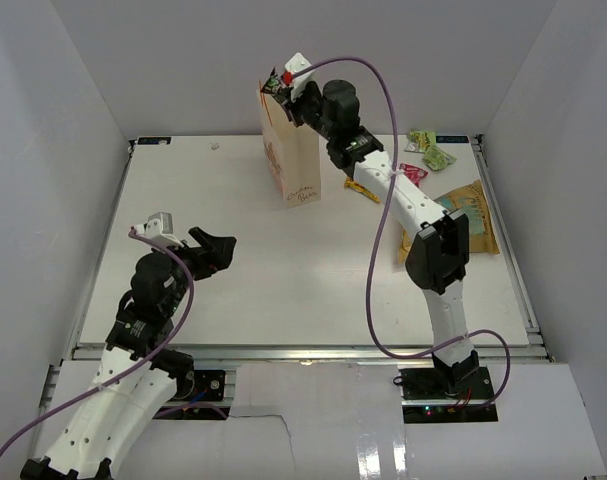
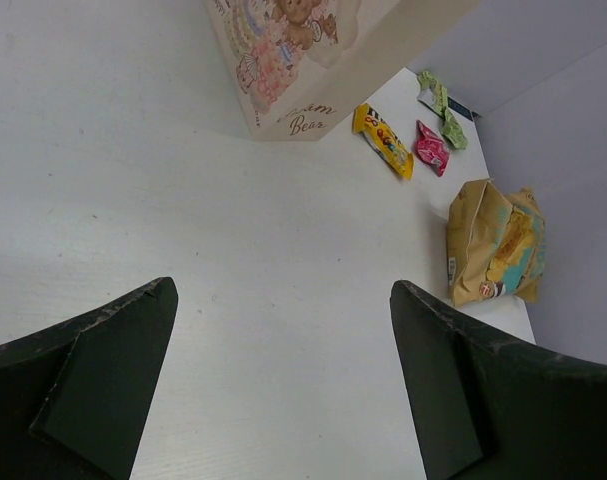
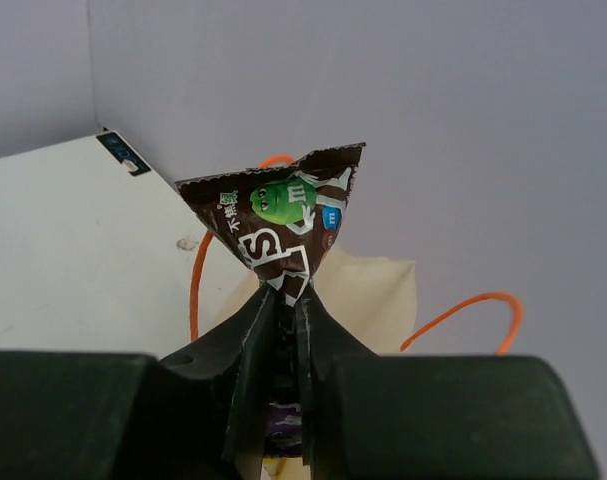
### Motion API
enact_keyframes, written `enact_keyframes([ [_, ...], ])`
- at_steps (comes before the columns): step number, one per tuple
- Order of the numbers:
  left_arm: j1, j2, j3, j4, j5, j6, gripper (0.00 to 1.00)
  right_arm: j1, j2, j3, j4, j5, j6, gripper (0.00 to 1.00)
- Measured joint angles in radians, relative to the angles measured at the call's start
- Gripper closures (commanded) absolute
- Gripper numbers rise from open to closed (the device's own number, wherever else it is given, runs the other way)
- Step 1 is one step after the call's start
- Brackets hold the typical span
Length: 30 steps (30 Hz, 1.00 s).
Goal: Place the snacks into the paper bag
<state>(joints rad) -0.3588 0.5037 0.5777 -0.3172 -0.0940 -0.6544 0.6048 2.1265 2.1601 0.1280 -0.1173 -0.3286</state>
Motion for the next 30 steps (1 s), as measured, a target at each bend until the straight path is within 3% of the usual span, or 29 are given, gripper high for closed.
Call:
enact_keyframes([
  [4,0.000,-0.014,-0.001,0.004,0.001,-0.001,0.02,0.016,0.066,-0.013,0.060,0.072,-0.003,0.70],
  [6,0.000,-0.021,-0.001,0.004,0.001,-0.001,0.02,0.020,0.072,-0.028,0.086,0.109,-0.015,0.58],
  [7,0.000,-0.023,-0.001,0.004,0.001,-0.001,0.02,0.022,0.072,-0.033,0.097,0.123,-0.020,0.46],
  [10,0.000,-0.024,-0.002,0.004,0.001,-0.001,0.02,0.026,0.069,-0.050,0.150,0.146,-0.037,0.30],
  [16,0.000,-0.008,-0.010,0.011,0.006,0.000,0.02,0.026,0.033,-0.084,0.144,0.106,-0.056,0.14],
  [20,0.000,0.008,-0.010,0.012,0.014,0.000,0.02,0.013,-0.067,-0.118,0.029,-0.029,-0.073,0.10],
  [25,0.000,0.003,-0.013,0.016,0.023,0.000,0.02,-0.021,-0.355,-0.303,-0.142,-0.238,-0.133,0.07],
  [30,0.000,0.000,-0.018,0.032,0.031,0.000,0.02,-0.173,-0.608,-0.510,-0.335,-0.342,-0.194,0.05],
])
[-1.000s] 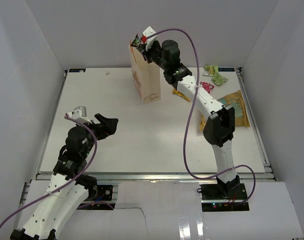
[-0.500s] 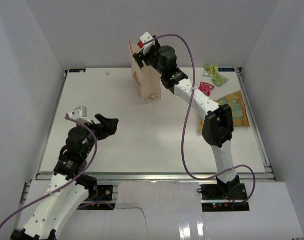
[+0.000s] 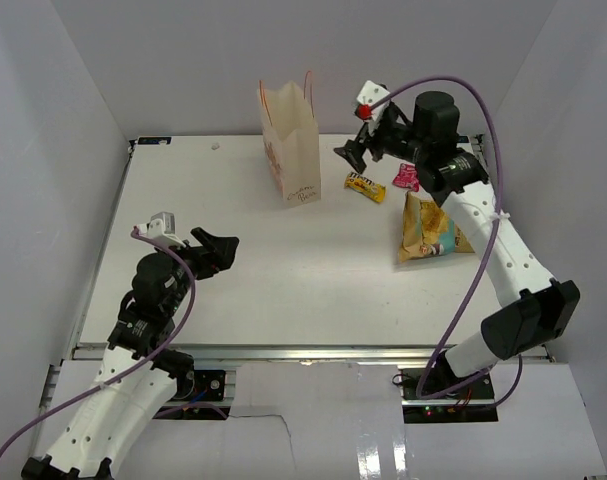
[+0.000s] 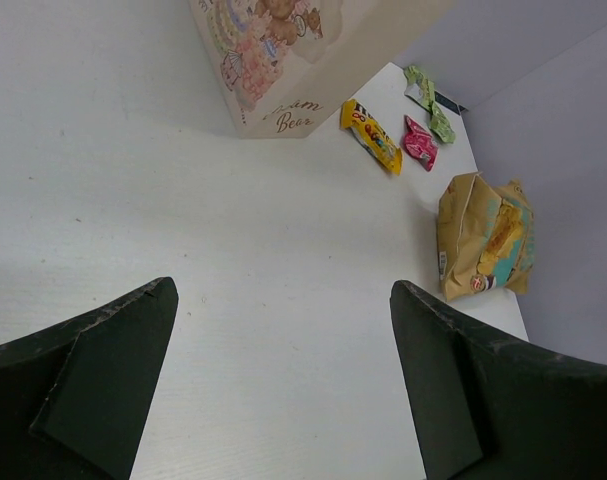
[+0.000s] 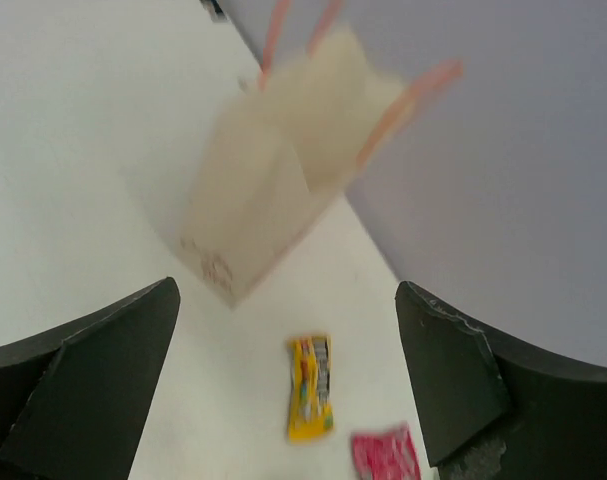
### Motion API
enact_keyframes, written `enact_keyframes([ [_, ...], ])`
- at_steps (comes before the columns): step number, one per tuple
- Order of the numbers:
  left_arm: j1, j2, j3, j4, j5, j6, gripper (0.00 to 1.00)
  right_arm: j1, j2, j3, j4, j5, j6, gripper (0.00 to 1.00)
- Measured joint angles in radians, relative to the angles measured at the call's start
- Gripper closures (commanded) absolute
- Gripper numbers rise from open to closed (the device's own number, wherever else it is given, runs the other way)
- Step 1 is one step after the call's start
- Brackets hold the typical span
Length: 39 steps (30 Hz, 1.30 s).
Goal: Place the snacks into the paper bag
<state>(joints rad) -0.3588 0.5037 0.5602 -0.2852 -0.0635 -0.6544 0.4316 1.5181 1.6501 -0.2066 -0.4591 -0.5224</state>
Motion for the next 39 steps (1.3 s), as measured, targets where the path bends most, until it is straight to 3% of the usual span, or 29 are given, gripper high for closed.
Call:
enact_keyframes([
  [3,0.000,0.012,-0.011,0.027,0.010,0.000,0.02,-0.117,-0.005,-0.063,-0.121,0.029,-0.016,0.05],
  [7,0.000,0.077,-0.015,0.068,0.048,0.000,0.02,-0.222,0.107,-0.085,-0.277,0.257,0.024,0.04],
  [10,0.000,0.113,-0.017,0.092,0.077,0.000,0.02,-0.230,0.200,-0.090,-0.350,0.483,0.100,0.02],
  [15,0.000,0.126,-0.031,0.113,0.111,-0.001,0.02,-0.222,0.238,-0.123,-0.391,0.679,0.227,0.05],
  [20,0.000,0.084,-0.061,0.124,0.126,-0.019,0.02,-0.220,0.258,-0.123,-0.386,0.774,0.312,0.02],
  [26,0.000,0.057,-0.074,0.121,0.133,-0.037,0.02,-0.220,0.354,-0.123,-0.388,0.763,0.386,0.01],
  [35,0.000,0.050,-0.075,0.120,0.143,-0.054,0.02,-0.217,0.385,-0.130,-0.386,0.746,0.419,0.23],
  [38,0.000,0.044,-0.076,0.120,0.146,-0.058,0.02,-0.217,0.385,-0.148,-0.378,0.748,0.416,0.42],
  [39,0.000,0.042,-0.076,0.120,0.147,-0.060,0.02,-0.217,0.385,-0.155,-0.371,0.745,0.414,0.58],
])
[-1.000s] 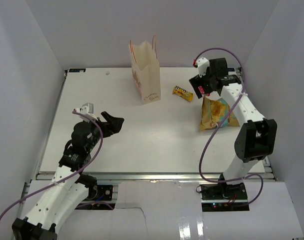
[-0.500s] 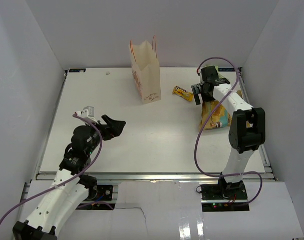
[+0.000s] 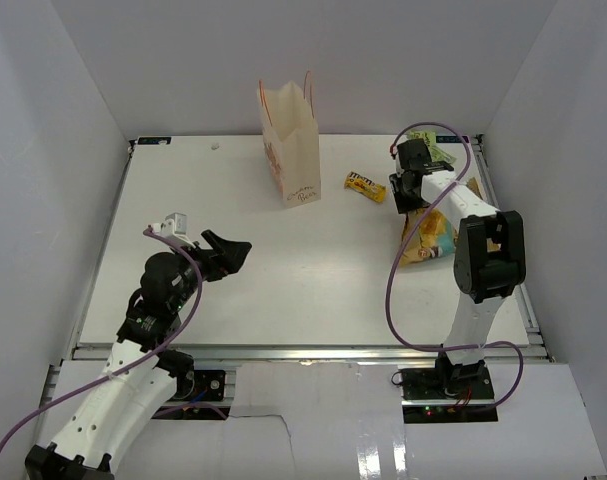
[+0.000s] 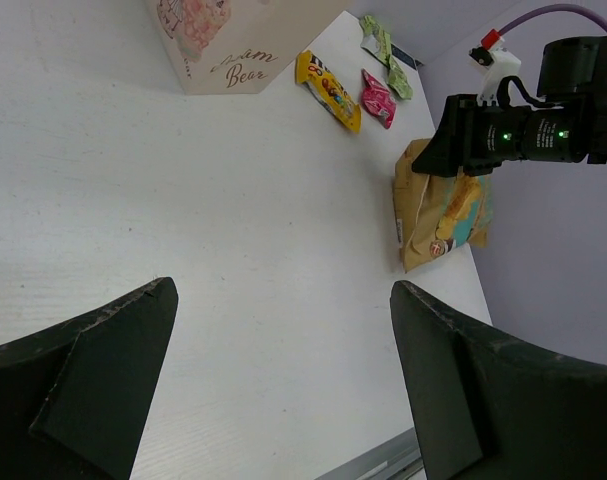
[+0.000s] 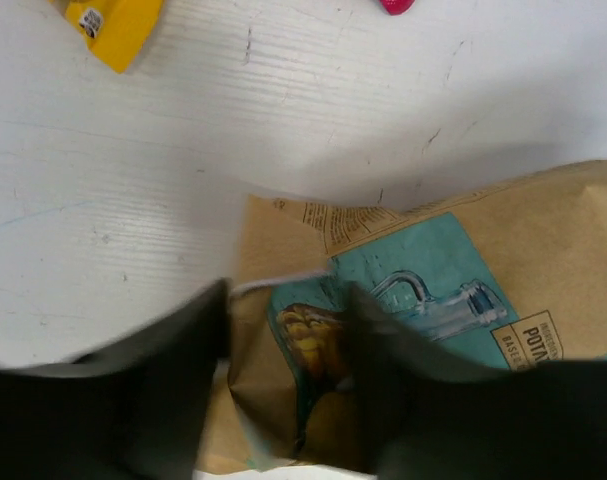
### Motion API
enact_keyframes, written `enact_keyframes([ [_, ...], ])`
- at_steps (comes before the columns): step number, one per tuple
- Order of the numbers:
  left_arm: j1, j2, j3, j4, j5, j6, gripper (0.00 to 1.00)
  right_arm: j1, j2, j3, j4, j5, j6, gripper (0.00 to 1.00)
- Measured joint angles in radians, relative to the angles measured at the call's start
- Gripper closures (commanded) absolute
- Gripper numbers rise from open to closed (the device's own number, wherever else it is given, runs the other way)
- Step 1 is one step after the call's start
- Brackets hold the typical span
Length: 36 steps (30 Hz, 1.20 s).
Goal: Place the snacks into the paper bag
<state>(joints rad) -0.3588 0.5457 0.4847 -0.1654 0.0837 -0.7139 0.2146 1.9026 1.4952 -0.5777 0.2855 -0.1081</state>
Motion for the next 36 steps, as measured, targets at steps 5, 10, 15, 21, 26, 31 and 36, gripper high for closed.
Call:
enact_keyframes([
  [5,0.000,-0.001,0.000,-0.001,0.003,-0.002,0.02,0.002,-0.002,-0.007,0.001,-0.024,-0.015,0.92],
  [10,0.000,-0.006,0.000,-0.011,0.003,-0.001,0.02,-0.011,-0.048,-0.007,-0.005,-0.148,-0.047,0.92],
  [15,0.000,-0.011,0.000,-0.011,0.003,-0.001,0.02,-0.031,-0.191,0.016,0.005,-0.369,-0.077,0.92],
  [21,0.000,-0.001,0.000,0.002,0.019,0.001,0.02,-0.033,-0.335,0.131,0.097,-0.529,0.022,0.92],
  [26,0.000,0.035,0.000,0.097,0.090,0.008,0.02,-0.021,-0.330,0.271,0.171,-0.582,0.162,0.92],
  [31,0.000,0.123,0.018,0.205,0.172,0.011,0.02,0.001,-0.272,0.418,0.246,-0.603,0.312,0.92],
  [36,0.000,0.186,0.057,0.251,0.220,0.011,0.02,0.043,-0.187,0.544,0.422,-0.759,0.389,0.92],
])
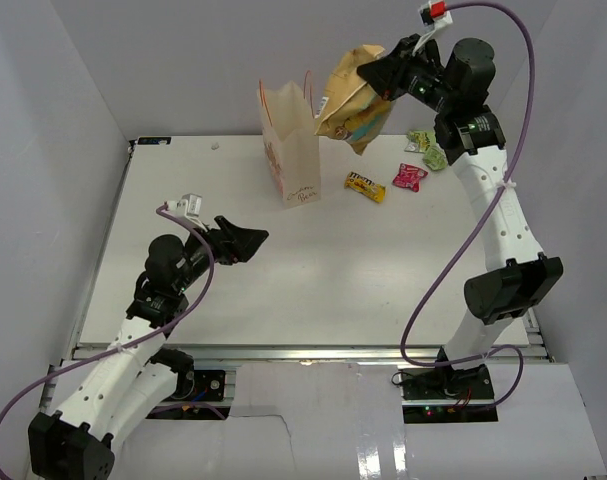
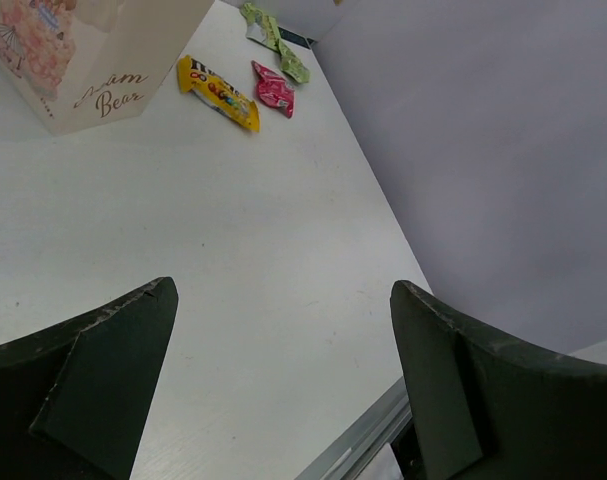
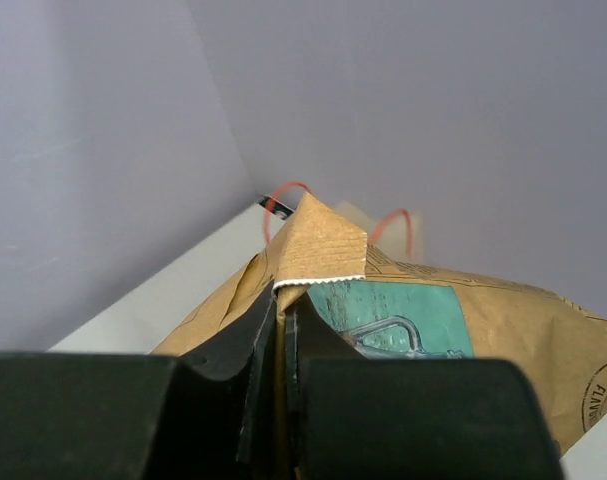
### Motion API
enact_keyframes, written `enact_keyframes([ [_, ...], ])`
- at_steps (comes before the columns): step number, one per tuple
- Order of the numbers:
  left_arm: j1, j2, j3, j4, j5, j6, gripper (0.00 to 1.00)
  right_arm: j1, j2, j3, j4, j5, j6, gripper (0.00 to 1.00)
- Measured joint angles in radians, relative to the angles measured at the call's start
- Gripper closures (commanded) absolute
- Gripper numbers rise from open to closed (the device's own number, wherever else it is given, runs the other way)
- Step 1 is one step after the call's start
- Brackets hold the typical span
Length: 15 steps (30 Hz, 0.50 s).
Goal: Place the snacks into the paper bag
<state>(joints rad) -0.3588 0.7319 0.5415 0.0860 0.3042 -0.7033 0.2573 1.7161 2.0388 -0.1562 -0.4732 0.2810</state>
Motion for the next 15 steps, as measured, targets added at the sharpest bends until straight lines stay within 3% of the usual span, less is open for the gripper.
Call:
enact_keyframes([
  [8,0.000,-0.042,0.002,0.021,0.011,-0.001,0.02,0.106,0.176,0.262,0.232,-0.209,-0.013,0.92],
  [15,0.000,-0.045,0.002,0.024,0.011,-0.004,0.02,0.205,0.249,0.374,0.357,-0.246,-0.109,0.92],
])
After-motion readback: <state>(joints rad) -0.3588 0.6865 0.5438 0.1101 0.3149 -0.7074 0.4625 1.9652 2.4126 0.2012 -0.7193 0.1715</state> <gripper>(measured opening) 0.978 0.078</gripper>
